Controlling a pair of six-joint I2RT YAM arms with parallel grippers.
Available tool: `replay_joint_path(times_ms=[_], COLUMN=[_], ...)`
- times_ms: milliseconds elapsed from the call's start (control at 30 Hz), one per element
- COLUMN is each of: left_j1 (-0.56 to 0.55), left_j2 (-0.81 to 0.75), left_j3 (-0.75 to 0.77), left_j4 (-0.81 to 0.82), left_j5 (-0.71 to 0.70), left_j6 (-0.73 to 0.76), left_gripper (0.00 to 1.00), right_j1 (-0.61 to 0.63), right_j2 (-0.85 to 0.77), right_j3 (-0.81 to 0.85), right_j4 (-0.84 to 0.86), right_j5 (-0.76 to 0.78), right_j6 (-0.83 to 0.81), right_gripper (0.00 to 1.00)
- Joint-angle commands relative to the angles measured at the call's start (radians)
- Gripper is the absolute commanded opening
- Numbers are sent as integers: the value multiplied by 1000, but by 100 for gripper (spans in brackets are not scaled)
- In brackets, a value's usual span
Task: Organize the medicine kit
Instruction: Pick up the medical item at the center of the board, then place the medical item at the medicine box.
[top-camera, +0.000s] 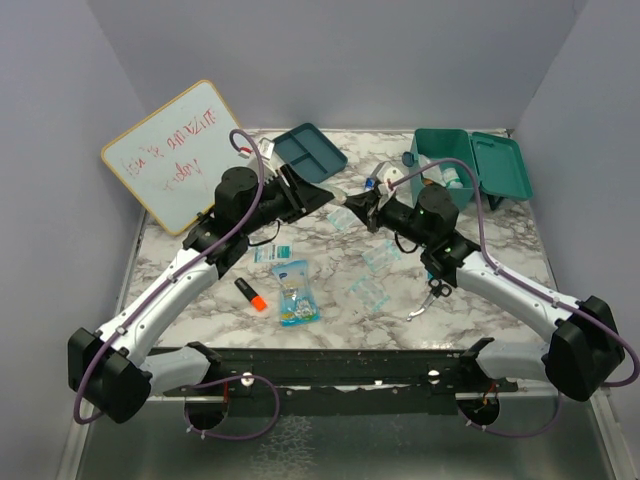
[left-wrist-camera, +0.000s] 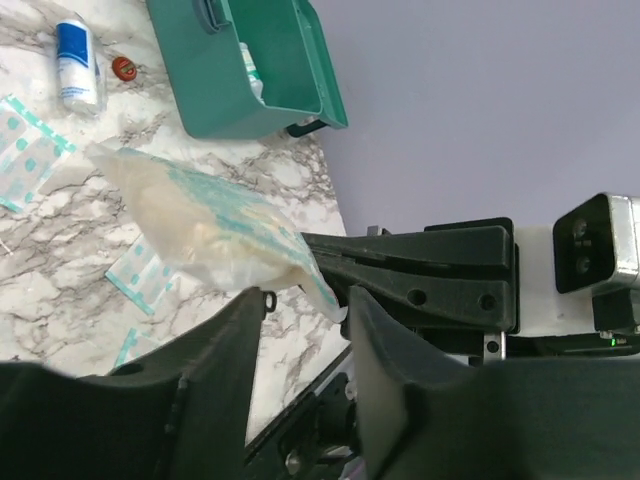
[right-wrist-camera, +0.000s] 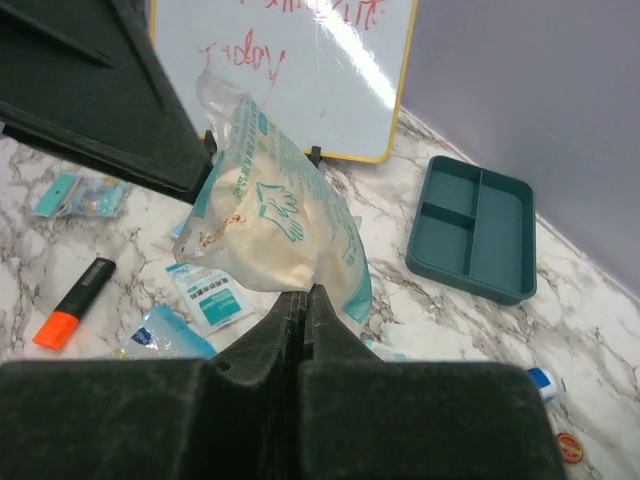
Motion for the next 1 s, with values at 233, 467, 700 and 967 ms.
replay_joint_path(times_ms=[233, 467, 700, 967], left_j1=[-5, -5, -5, -5], left_j2=[-46, -87, -110, -83], left_j3=[31, -2, -51, -133], left_j4=[-151, -224, -274, -293], left_j5=[-99, -125, -166, -221], left_j6=[220, 433, 592, 669], left_gripper=[99, 99, 99, 99], right_j1=[3, -23, -188, -291], right_j2=[-9, 87, 177, 291], right_j3=[108, 273, 433, 575], right_j4=[-214, -477, -714, -868], right_j5=[361, 637, 758, 905], right_j6=[145, 163, 302, 345], right_gripper=[1, 0, 1, 0])
